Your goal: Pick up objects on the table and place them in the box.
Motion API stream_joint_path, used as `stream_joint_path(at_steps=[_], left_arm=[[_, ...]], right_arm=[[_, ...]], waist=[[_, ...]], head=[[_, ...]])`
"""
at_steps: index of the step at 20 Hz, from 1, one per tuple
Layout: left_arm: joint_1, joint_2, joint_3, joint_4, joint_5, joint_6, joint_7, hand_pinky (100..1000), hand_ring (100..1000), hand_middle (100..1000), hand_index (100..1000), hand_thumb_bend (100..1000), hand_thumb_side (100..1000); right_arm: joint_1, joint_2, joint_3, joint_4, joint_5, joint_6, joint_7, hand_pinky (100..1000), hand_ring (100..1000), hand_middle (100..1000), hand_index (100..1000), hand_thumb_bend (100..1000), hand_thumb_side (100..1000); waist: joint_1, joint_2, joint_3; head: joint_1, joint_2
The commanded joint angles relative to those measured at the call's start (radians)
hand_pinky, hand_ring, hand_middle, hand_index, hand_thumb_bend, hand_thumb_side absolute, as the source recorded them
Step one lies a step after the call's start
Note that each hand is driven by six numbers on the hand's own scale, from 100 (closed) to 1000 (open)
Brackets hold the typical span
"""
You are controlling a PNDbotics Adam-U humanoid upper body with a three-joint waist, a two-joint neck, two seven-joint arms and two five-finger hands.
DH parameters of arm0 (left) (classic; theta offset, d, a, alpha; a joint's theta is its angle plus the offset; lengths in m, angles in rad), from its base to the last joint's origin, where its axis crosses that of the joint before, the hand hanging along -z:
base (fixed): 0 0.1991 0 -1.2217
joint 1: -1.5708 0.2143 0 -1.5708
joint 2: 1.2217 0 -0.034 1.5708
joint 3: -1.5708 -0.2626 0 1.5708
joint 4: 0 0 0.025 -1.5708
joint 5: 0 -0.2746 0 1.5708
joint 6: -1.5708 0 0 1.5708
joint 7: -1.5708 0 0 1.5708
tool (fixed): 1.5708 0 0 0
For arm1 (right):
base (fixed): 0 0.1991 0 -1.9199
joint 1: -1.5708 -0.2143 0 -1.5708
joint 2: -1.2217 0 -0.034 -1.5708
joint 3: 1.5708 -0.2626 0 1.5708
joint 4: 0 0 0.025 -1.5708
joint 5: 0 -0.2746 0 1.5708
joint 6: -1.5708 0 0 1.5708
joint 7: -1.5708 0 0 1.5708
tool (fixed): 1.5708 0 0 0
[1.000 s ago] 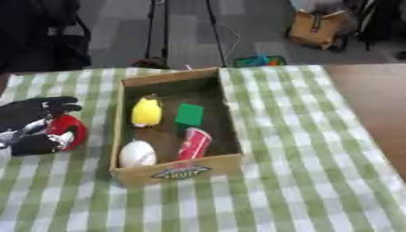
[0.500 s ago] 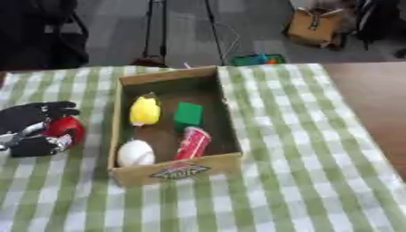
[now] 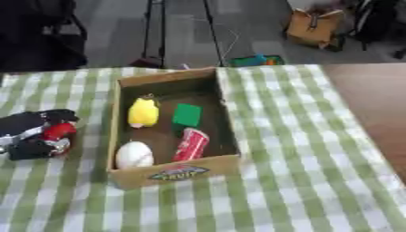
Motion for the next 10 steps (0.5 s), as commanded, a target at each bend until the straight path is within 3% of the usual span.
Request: stream_joint_path(at_steps=[1, 8, 10], left_arm=[[-0.014, 0.031, 0.011, 0.016, 0.028, -0.004, -0.007, 1000, 1000, 1000, 1000, 100, 1000], [-0.015, 0.025, 0.01, 0.07, 0.093, -0.012, -0.039, 996, 1000, 1000, 1000, 100, 1000], [-0.013, 0.027, 0.009, 0.078, 0.106, -0.008, -0.058, 951, 1000, 1000, 1000, 100, 1000]], right_arm=[[-0.01, -0.016, -0.002, -0.024, 0.01, -0.002, 0.005, 664, 692, 521, 597, 100, 379], [-0.012, -0.015, -0.003, -0.024, 0.015, -0.006, 0.003, 667, 693, 521, 579, 100, 384], [-0.013, -0.015, -0.003, -0.024, 0.017, -0.008, 0.002, 668, 694, 521, 579, 100, 385]], waist=[[-0.001, -0.016, -0.003], [-0.004, -0.015, -0.005], [-0.005, -0.014, -0.006]], head=[[0.005, -0.012], [0.006, -0.011], [0.006, -0.01]])
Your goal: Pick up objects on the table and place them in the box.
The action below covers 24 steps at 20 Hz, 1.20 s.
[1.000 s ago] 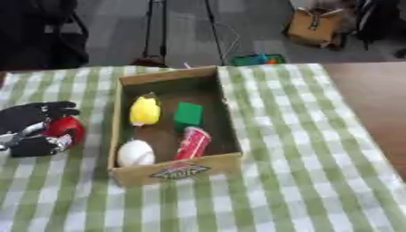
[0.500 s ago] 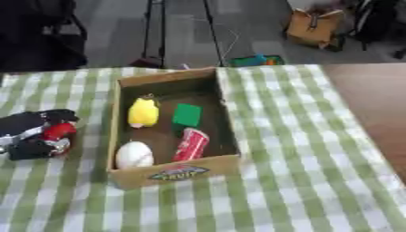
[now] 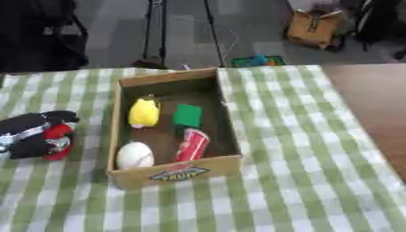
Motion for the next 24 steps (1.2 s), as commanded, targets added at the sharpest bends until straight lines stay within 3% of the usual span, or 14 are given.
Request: stream_joint_path(at_steps=[1, 6, 11, 18, 19, 21, 24], left_arm=[[0.005, 0.027, 0.0, 0.022, 0.017, 0.008, -0.038, 928, 1000, 1000, 1000, 100, 1000], [0.003, 0.038, -0.002, 0.007, 0.015, 0.051, -0.111, 873, 1000, 1000, 1000, 100, 1000], [0.002, 0.054, -0.009, -0.03, -0.022, 0.099, -0.193, 936, 1000, 1000, 1000, 125, 1000], [-0.001, 0.059, -0.016, -0.049, -0.012, 0.13, -0.255, 858, 1000, 1000, 1000, 100, 1000], [0.0, 0.06, -0.016, -0.05, -0.01, 0.131, -0.255, 857, 1000, 1000, 1000, 116, 1000], [0.001, 0.06, -0.018, -0.056, -0.007, 0.13, -0.248, 853, 1000, 1000, 1000, 235, 1000], [0.01, 0.061, -0.024, -0.07, 0.004, 0.11, -0.222, 849, 1000, 1000, 1000, 278, 1000]], right_arm=[[-0.009, -0.015, -0.003, -0.024, 0.013, -0.005, 0.001, 668, 695, 521, 578, 100, 386], [-0.008, -0.015, -0.003, -0.024, 0.016, -0.002, -0.002, 668, 694, 518, 572, 100, 386], [-0.007, -0.015, -0.003, -0.024, 0.017, -0.001, -0.003, 668, 694, 518, 574, 100, 384], [-0.007, -0.014, -0.004, -0.024, 0.019, 0.001, -0.004, 670, 695, 517, 574, 100, 385], [-0.007, -0.014, -0.004, -0.024, 0.019, 0.001, -0.004, 670, 696, 517, 574, 100, 387], [-0.007, -0.014, -0.005, -0.024, 0.02, 0.002, -0.005, 670, 696, 517, 574, 100, 386], [-0.008, -0.014, -0.005, -0.024, 0.022, 0.006, -0.006, 671, 698, 518, 575, 100, 386]], waist=[[-0.004, -0.014, -0.001], [-0.004, -0.016, 0.0], [-0.001, -0.017, 0.002], [0.003, -0.016, 0.0], [0.003, -0.016, 0.0], [0.003, -0.015, -0.001], [0.004, -0.014, -0.001]], head=[[0.002, -0.01], [0.002, -0.008], [0.001, -0.006], [-0.002, -0.007], [-0.003, -0.007], [-0.004, -0.007], [-0.004, -0.007]])
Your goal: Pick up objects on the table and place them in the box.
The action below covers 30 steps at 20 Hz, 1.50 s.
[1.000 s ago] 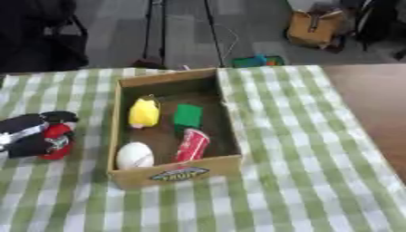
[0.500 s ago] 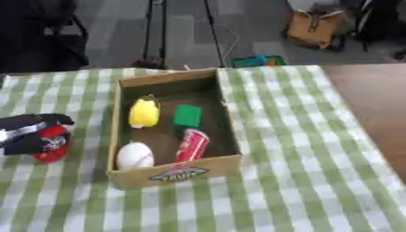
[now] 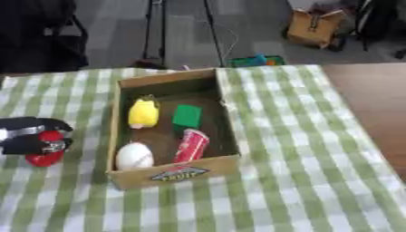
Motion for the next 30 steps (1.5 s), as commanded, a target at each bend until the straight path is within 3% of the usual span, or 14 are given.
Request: stream_joint_path(at_steps=[1, 8, 11, 12, 18, 30], left_arm=[[0.011, 0.026, -0.012, -0.013, 0.012, -0.017, 0.021, 828, 1000, 1000, 1000, 254, 1000], [0.08, 0.035, -0.007, -0.065, 0.128, -0.158, 0.213, 817, 1000, 1000, 1000, 140, 1000], [0.09, 0.038, -0.005, -0.06, 0.129, -0.159, 0.215, 823, 1000, 1000, 1000, 172, 1000], [0.092, 0.04, -0.004, -0.062, 0.128, -0.157, 0.214, 827, 1000, 1000, 1000, 222, 1000], [0.119, 0.053, 0.0, -0.095, 0.105, -0.174, 0.243, 844, 1000, 1000, 1000, 239, 1000], [0.164, 0.069, 0.01, -0.128, -0.057, -0.213, 0.353, 911, 1000, 1000, 1000, 322, 1000]], right_arm=[[-0.007, -0.014, -0.004, -0.024, 0.01, 0.006, -0.002, 670, 699, 518, 573, 100, 386], [-0.008, -0.013, -0.006, -0.024, 0.009, 0.01, -0.004, 670, 696, 514, 571, 100, 385], [-0.008, -0.012, -0.006, -0.024, 0.01, 0.012, -0.005, 671, 696, 514, 571, 100, 385], [-0.008, -0.012, -0.006, -0.024, 0.01, 0.012, -0.005, 671, 697, 514, 571, 100, 386], [-0.01, -0.011, -0.006, -0.024, 0.01, 0.014, -0.006, 671, 696, 513, 571, 100, 385], [-0.012, -0.011, -0.005, -0.024, 0.006, 0.015, -0.004, 671, 694, 512, 566, 100, 381]], waist=[[-0.001, -0.013, -0.001], [-0.006, -0.01, 0.002], [-0.008, -0.009, 0.004], [-0.009, -0.009, 0.004], [-0.013, -0.008, 0.003], [-0.016, -0.003, 0.009]], head=[[-0.003, -0.007], [-0.006, -0.008], [-0.006, -0.008], [-0.006, -0.009], [-0.009, -0.01], [-0.009, -0.01]])
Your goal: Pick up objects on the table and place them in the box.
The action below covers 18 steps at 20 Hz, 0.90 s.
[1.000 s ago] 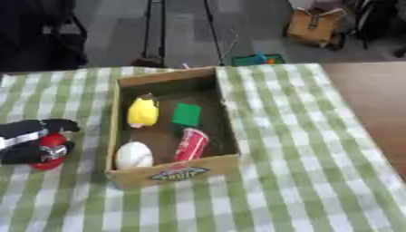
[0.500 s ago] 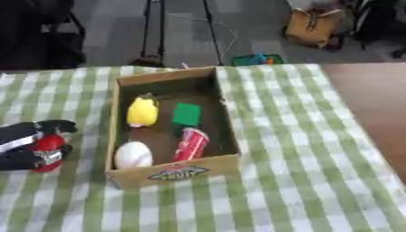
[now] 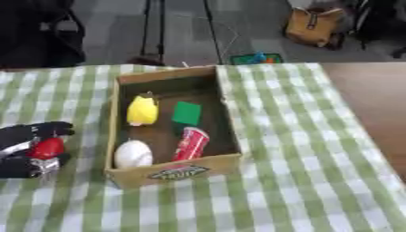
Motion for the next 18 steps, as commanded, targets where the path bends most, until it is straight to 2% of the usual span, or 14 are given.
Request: stream_joint_path(at_steps=[1, 5, 9, 11, 12, 17, 18], left_arm=[[0.007, 0.044, 0.008, -0.01, -0.034, -0.005, 0.019, 911, 1000, 1000, 1000, 322, 1000], [0.015, 0.048, 0.011, -0.011, -0.049, -0.008, 0.036, 914, 1000, 1000, 1000, 326, 1000], [0.019, 0.049, 0.017, 0.009, -0.04, -0.002, 0.041, 883, 1000, 1000, 1000, 280, 1000], [0.02, 0.048, 0.019, 0.02, -0.033, 0.003, 0.036, 856, 1000, 1000, 1000, 260, 1000], [0.02, 0.048, 0.02, 0.026, -0.029, 0.005, 0.032, 809, 1000, 1000, 1000, 238, 1000], [0.021, 0.047, 0.023, 0.068, -0.003, 0.014, 0.009, 750, 1000, 1000, 1000, 238, 1000], [0.021, 0.047, 0.024, 0.072, -0.002, 0.015, 0.007, 704, 1000, 1000, 1000, 226, 1000]], right_arm=[[-0.008, -0.012, -0.005, -0.024, 0.004, 0.002, 0.0, 671, 694, 512, 566, 100, 381], [-0.009, -0.012, -0.004, -0.024, 0.003, 0.003, 0.001, 672, 694, 512, 565, 100, 378], [-0.009, -0.012, -0.003, -0.024, 0.003, 0.003, 0.003, 673, 692, 512, 562, 100, 378], [-0.009, -0.012, -0.003, -0.024, 0.003, 0.003, 0.002, 673, 688, 512, 561, 100, 378], [-0.009, -0.012, -0.004, -0.024, 0.002, 0.003, 0.002, 673, 685, 511, 558, 100, 378], [-0.011, -0.012, -0.004, -0.024, 0.002, 0.001, 0.001, 674, 684, 511, 555, 100, 379], [-0.011, -0.012, -0.004, -0.024, 0.002, 0.001, 0.001, 674, 684, 512, 553, 100, 379]], waist=[[-0.003, -0.015, 0.003], [-0.004, -0.015, 0.005], [-0.005, -0.015, 0.005], [-0.006, -0.015, 0.005], [-0.007, -0.015, 0.005], [-0.009, -0.014, 0.003], [-0.009, -0.014, 0.003]], head=[[-0.001, -0.011], [-0.002, -0.012], [-0.003, -0.014], [-0.004, -0.016], [-0.004, -0.016], [-0.003, -0.018], [-0.003, -0.019]])
